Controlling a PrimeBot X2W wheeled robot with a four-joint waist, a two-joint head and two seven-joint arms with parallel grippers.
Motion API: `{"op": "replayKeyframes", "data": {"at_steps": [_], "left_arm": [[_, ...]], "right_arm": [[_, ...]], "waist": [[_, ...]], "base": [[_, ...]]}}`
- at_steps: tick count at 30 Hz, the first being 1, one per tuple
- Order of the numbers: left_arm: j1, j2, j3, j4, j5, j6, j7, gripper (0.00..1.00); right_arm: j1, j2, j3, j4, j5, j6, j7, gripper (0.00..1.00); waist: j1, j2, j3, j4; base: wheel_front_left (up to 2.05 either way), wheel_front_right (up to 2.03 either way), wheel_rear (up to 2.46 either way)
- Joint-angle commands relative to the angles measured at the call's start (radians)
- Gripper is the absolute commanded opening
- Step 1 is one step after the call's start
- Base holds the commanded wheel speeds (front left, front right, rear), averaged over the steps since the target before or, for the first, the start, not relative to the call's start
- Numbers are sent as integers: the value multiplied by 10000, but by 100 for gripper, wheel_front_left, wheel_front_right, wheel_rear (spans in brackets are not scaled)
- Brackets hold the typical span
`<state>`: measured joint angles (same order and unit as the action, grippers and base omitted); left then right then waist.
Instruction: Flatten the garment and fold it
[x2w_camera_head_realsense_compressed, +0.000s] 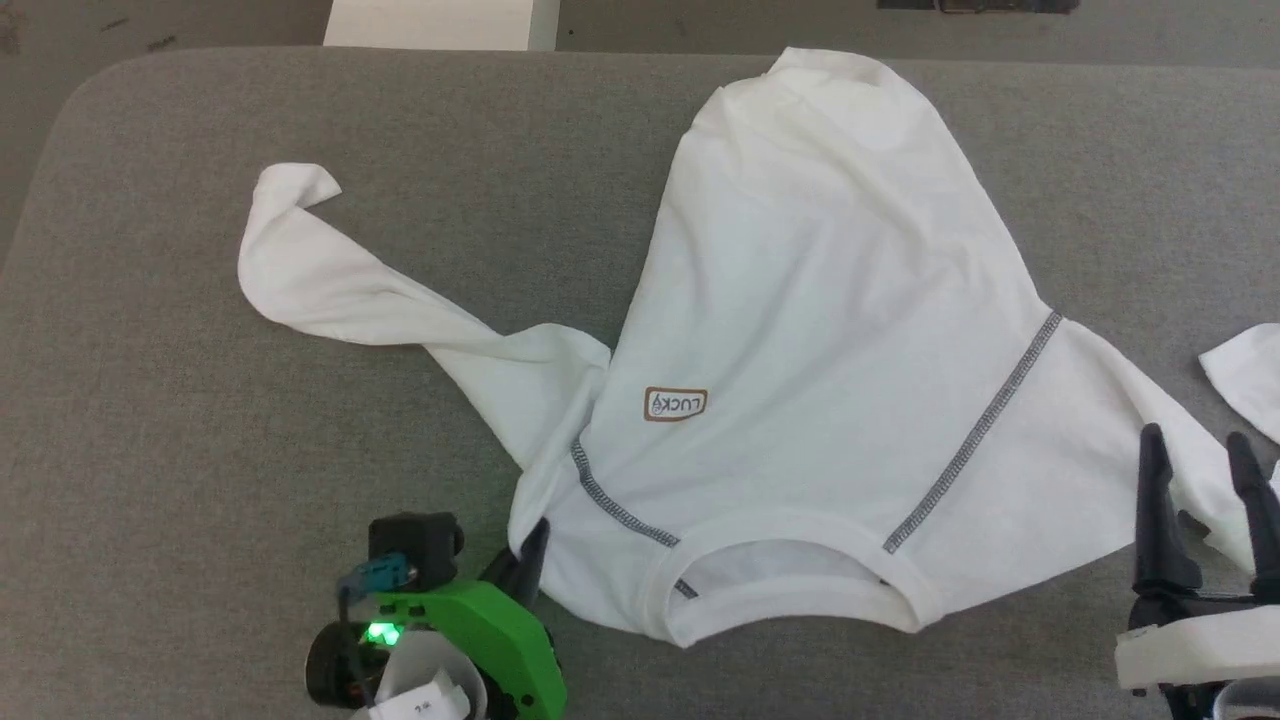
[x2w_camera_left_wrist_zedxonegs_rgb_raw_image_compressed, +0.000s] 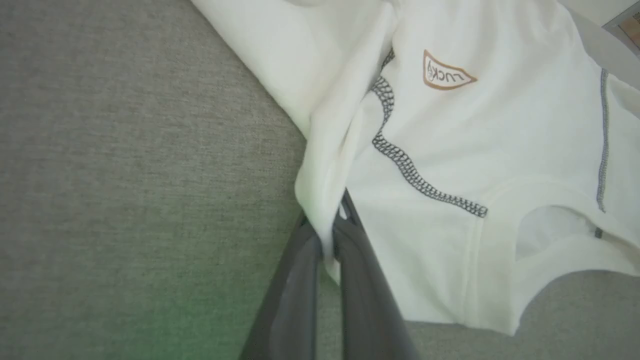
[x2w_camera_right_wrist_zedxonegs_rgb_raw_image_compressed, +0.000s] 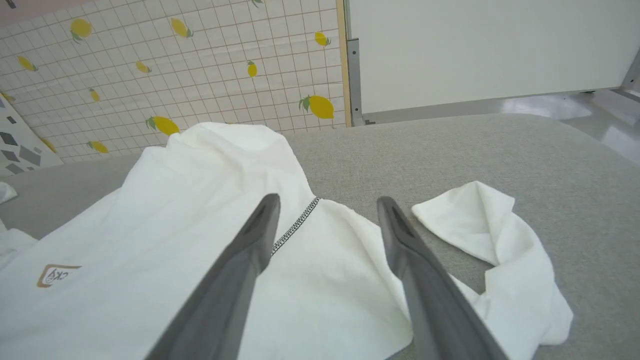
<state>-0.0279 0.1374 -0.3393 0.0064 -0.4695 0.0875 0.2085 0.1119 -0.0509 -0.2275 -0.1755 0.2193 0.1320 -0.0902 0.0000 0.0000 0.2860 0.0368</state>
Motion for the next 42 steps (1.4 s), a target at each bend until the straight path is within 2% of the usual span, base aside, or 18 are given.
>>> {"op": "replayKeyframes", "data": {"at_steps": [1,4,10,13,18,25,32,38,39,40,41,42], "left_arm": [[226,146,121,-198,-58,96,-49,0],[428,200,170,-563,-127,168,6,0],[368,83,-9,-926,-199,125,69,0],[209,37,-112,-948,-162,103,83,0],[-95,-46,-279,-839,-119,18,60,0],[-370,-144,-426,-563,-159,-103,-44,0],[-565,-196,-505,-354,-245,-200,-109,0],[-625,-191,-495,-287,-325,-209,-131,0],[-640,-189,-496,-293,-334,-210,-127,0],[-654,-190,-490,-302,-344,-205,-130,0],[-670,-194,-482,-314,-362,-199,-134,0],[-680,-190,-472,-327,-379,-195,-134,0]], "right_arm": [[58,7,307,-95,-142,-13,329,100],[248,7,873,-249,-515,-13,1339,100],[356,-194,1283,-817,-686,-13,4456,100],[336,-461,1120,-1264,-672,-13,5960,100],[306,-651,484,-1626,-582,-13,7571,100],[310,-619,139,-1858,-532,-13,8191,100],[242,-679,192,-1345,-643,-13,8538,100],[-53,-424,408,-726,-435,-13,8514,100],[-97,-401,451,-654,-408,-13,8501,82],[-154,-378,448,-581,-393,-13,8458,39],[-208,-377,471,-489,-420,-13,8420,7],[-254,-399,513,-406,-460,-13,8380,0]], "waist": [[0,0,-55,65],[0,0,-72,87],[0,0,89,21],[0,0,288,-24],[0,0,634,75],[0,0,1061,270],[0,0,1291,506],[0,0,1329,624],[0,0,1345,639],[0,0,1361,651],[0,0,1377,661],[0,0,1391,665]], "base": [[0,0,0],[0,0,0],[0,0,0],[0,0,0],[0,0,0],[0,0,0],[0,0,0],[0,0,0],[0,0,0],[0,0,0],[0,0,0],[0,0,0]]}}
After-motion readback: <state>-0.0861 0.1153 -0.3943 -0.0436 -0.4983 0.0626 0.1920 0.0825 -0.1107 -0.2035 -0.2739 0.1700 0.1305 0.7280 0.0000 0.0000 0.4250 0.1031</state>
